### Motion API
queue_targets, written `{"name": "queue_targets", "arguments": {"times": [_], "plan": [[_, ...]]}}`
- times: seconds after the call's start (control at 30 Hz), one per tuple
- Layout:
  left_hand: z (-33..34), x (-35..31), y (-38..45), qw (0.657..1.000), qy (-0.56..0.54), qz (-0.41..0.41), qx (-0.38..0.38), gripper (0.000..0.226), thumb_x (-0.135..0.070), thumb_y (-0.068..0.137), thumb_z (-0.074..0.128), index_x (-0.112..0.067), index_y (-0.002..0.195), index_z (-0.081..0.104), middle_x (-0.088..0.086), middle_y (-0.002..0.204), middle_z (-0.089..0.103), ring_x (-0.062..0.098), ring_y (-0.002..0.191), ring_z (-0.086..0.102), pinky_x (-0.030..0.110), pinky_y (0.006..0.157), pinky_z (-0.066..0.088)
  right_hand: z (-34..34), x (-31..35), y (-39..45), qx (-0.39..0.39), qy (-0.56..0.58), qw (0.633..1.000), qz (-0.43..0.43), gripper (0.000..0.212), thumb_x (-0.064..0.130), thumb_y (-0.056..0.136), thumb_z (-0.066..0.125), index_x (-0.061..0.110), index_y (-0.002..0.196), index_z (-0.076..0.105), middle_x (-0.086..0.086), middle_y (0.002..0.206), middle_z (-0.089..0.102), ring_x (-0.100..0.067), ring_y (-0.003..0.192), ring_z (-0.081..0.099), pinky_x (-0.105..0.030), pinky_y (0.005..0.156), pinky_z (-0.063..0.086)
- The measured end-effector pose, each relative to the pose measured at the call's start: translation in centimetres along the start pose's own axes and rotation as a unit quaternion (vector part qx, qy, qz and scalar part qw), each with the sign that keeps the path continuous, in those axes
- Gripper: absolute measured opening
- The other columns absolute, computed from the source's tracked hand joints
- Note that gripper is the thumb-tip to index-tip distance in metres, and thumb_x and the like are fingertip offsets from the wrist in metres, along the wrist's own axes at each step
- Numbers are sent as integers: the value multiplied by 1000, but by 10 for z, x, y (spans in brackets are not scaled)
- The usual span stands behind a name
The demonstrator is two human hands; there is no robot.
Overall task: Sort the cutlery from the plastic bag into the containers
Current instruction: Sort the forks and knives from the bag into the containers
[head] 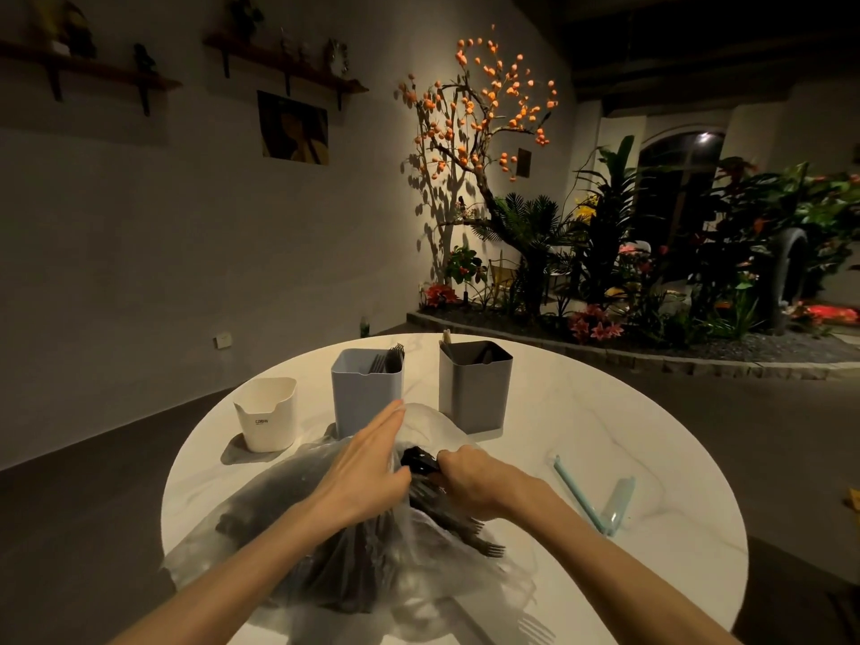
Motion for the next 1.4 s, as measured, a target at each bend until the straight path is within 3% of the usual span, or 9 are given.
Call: {"name": "queue_targets", "arguments": {"times": [0.23, 0.47, 0.77, 0.87, 0.93, 1.0, 1.1, 1.23, 1.4], "plan": [[-8, 3, 22, 988, -109, -93, -59, 57, -16, 101, 57, -23, 153, 37, 5, 156, 41, 26, 140, 42, 41, 112, 40, -48, -22, -36, 63, 66, 996, 6, 21, 14, 103, 44, 11, 115, 61, -12, 109, 66, -31, 98, 63, -45, 85, 55], [3, 19, 46, 969, -201, -138, -31, 44, -14, 97, 63, -17, 140, 57, 6, 148, 51, 28, 137, 45, 43, 110, 40, -90, -67, -72, 118, 173, 976, 56, 17, 24, 109, 42, 16, 103, 56, 1, 83, 53, -10, 68, 47, -20, 58, 45], [18, 6, 61, 953, -186, -39, 235, 17, -18, 94, 68, -26, 102, 80, -11, 117, 72, 10, 113, 64, 24, 94, 54, -97, -112, -73, 116, 355, 926, 53, 24, 29, 108, 45, 7, 108, 56, -1, 77, 48, -8, 60, 41, -22, 54, 38], [7, 7, 75, 898, -418, -88, 106, 13, -1, 92, 63, -5, 89, 75, 11, 113, 74, 29, 112, 68, 38, 92, 56, -90, -112, -64, 102, 368, 923, 48, 22, 28, 108, 45, 9, 108, 56, -2, 78, 49, -9, 61, 42, -22, 55, 39], [-2, 10, 91, 855, -505, -117, 15, 11, -2, 94, 59, -2, 92, 70, 20, 107, 73, 38, 111, 67, 40, 87, 56, -83, -104, -58, 57, 250, 966, 12, 15, 24, 108, 44, 15, 107, 56, 0, 81, 53, -11, 67, 47, -25, 60, 43], [-9, 7, 108, 895, -437, -86, 22, 23, -28, 97, 61, -8, 103, 71, 12, 108, 74, 32, 114, 66, 40, 95, 53, -74, -94, -49, 14, 105, 994, -25, 14, 24, 108, 43, 18, 111, 55, -1, 87, 60, -15, 74, 52, -35, 68, 49], [-7, -1, 122, 944, -266, -18, 191, 61, -72, 79, 59, -27, 119, 69, -8, 118, 72, 12, 116, 64, 36, 107, 44, -63, -81, -33, -12, 24, 998, -65, 18, 31, 109, 41, 20, 118, 51, -2, 86, 61, -17, 70, 56, -37, 67, 53], [9, -23, 124, 918, -23, 35, 395, 44, -49, 84, 76, -23, 120, 70, -7, 103, 74, 11, 98, 69, 29, 94, 53, -52, -75, -9, -32, -110, 989, -90, 21, 29, 108, 45, 20, 127, 45, -5, 88, 62, -21, 71, 61, -40, 70, 58], [36, -23, 123, 915, 17, 8, 402, 45, -37, 85, 78, -12, 119, 62, 9, 110, 70, 20, 96, 68, 34, 92, 57, -49, -68, 8, -36, -187, 974, -123, 34, 36, 106, 48, 16, 133, 41, -5, 97, 64, -17, 73, 61, -34, 74, 58]]}}
Point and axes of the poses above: each hand's wrist, its own y-axis towards the middle knuckle, its own z-axis out of the palm, x = y × z, the point moved 2 cm from there along y, towards the middle knuckle
